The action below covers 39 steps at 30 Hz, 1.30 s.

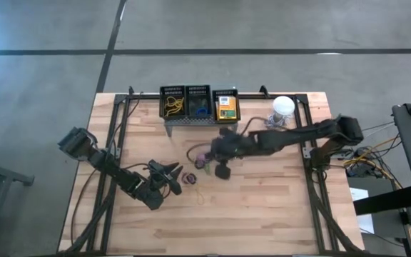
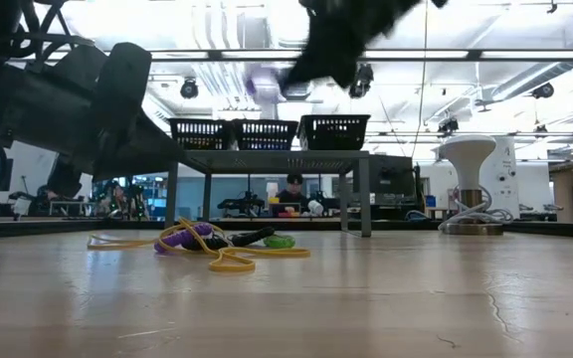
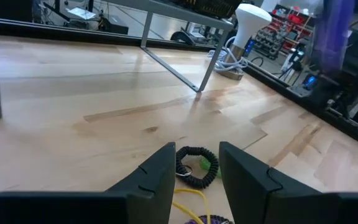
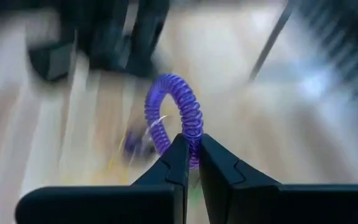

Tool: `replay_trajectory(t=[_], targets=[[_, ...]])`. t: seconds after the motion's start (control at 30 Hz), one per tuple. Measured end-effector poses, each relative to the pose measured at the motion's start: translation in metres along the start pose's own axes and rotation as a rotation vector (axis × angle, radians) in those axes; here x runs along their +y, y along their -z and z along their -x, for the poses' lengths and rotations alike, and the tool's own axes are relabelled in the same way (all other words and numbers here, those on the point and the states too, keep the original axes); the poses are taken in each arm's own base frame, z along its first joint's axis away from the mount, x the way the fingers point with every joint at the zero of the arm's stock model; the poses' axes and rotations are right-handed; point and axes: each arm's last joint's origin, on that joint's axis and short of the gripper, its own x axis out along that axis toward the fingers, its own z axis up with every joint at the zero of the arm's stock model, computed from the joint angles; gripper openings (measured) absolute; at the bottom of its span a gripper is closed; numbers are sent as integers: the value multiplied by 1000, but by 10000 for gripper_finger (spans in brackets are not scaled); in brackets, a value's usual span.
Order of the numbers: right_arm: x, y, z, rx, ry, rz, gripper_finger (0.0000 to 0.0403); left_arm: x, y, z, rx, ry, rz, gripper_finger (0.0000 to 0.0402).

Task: Pick & Place Office Desk Supplies
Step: Put the violet spring keychain into the middle black bin on the shelf, then put the green spring keychain into the middle black bin on the shelf

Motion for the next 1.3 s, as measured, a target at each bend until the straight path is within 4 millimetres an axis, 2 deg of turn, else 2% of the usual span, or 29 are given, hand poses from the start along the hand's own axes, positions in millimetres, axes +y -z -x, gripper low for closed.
replay_trajectory(t=[0.1, 0.17, 0.27, 0.37, 0.53, 0.73, 0.9, 1.0, 1.13, 1.3], targets=[[-13, -28, 14, -181, 97, 41, 18, 0, 0, 0, 0, 0, 5, 128], [-26, -42, 18, -239, 184, 79, 18, 0, 0, 0, 0, 1, 7, 128], [-51, -61, 14, -261, 346, 97, 18, 0, 0, 0, 1, 1, 8, 128], [-77, -74, 3, -245, 434, 105, 18, 0, 0, 0, 10, 6, 11, 128], [-108, -87, -9, -144, 491, 46, 34, 0, 1, 0, 24, 13, 11, 128], [-126, -84, -23, -25, 518, -8, 98, 0, 1, 0, 32, 15, 4, 128], [-126, -85, -19, -30, 517, -5, 153, 0, 1, 0, 38, 18, 3, 128], [-115, -89, -10, -46, 493, 16, 174, 0, 1, 0, 38, 18, 3, 128], [-81, -89, 1, -27, 403, 91, 186, 0, 1, 0, 38, 19, 4, 128], [-28, -58, -14, 84, 290, 195, 185, 0, 1, 0, 38, 19, 8, 128]])
